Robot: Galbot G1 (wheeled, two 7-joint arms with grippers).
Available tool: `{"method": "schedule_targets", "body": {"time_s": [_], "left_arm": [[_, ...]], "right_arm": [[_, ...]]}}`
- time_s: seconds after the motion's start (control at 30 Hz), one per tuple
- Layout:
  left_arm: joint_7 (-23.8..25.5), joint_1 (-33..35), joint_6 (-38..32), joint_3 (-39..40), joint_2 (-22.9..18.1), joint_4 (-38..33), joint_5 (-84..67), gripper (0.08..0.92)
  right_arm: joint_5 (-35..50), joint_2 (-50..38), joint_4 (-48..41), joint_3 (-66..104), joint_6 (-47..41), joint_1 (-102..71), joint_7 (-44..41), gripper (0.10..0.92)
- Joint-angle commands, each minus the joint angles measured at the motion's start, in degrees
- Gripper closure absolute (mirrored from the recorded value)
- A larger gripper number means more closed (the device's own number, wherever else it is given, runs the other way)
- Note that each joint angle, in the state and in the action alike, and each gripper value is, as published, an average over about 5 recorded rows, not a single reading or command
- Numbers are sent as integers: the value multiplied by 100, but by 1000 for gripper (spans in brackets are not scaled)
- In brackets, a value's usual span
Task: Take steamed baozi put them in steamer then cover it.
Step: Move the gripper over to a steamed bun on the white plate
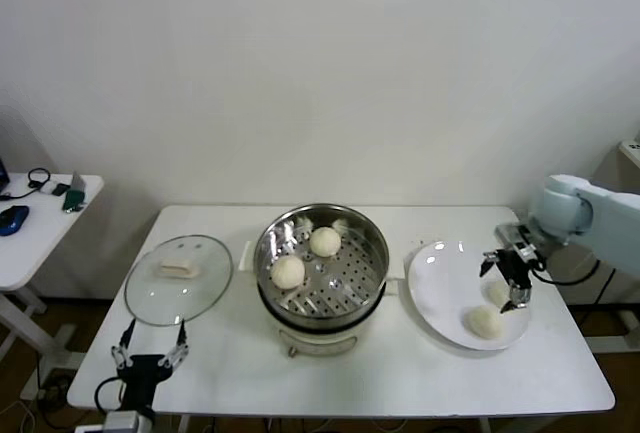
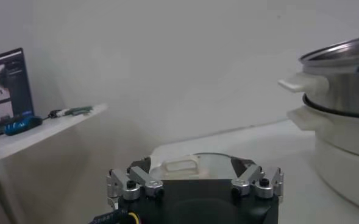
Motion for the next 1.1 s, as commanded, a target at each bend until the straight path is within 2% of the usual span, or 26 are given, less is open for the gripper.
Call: {"method": "schedule_targets", "body": {"time_s": [0.03,0.77,1.1], "left_arm": [[-1,6,14,3,-46,44,58,177],[-7,19,-3,-49,-70,114,56,177],[-10,-13,15,-46,-65,113,60,177]], "right_arm": [[-548,78,-514,960,104,-1291,47,203],[-684,616,-931,1130,132,-1605,-12,203],[-696,633,-995,1141,222,-1511,-96,327]]}}
